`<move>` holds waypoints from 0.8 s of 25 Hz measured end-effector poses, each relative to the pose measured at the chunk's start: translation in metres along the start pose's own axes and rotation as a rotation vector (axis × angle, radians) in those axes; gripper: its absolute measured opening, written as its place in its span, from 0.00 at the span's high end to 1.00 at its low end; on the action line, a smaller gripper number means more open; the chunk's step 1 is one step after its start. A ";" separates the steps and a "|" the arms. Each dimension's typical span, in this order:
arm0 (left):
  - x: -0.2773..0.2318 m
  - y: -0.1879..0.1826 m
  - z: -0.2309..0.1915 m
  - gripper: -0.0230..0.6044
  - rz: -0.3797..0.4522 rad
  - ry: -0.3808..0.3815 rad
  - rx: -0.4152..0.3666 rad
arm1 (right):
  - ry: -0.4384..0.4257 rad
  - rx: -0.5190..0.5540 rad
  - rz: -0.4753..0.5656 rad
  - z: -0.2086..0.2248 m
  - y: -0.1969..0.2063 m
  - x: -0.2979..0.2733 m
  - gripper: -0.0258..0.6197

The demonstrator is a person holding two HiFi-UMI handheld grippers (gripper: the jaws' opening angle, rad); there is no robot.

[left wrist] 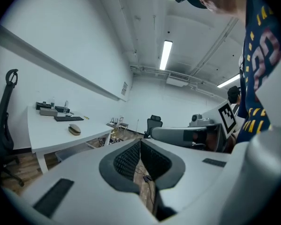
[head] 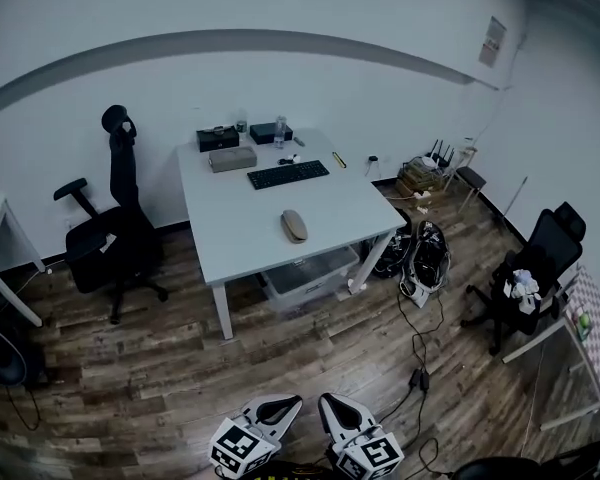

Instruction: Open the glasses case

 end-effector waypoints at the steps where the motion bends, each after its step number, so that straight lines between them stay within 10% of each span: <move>1: 0.000 0.000 -0.007 0.94 -0.002 0.001 0.004 | -0.001 -0.004 -0.003 0.000 0.000 -0.007 0.93; 20: -0.059 -0.031 -0.117 0.94 -0.037 -0.121 -0.009 | -0.075 -0.088 0.000 0.082 -0.025 -0.125 0.93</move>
Point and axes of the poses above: the fingertips, and each gripper's own axes: x backward along the fingers, z to its right, y out of its underside, the point moved 5 cm from there along x, backward along the fingers, and after that the axes turned 1 degree about z, right-handed, at the moved point
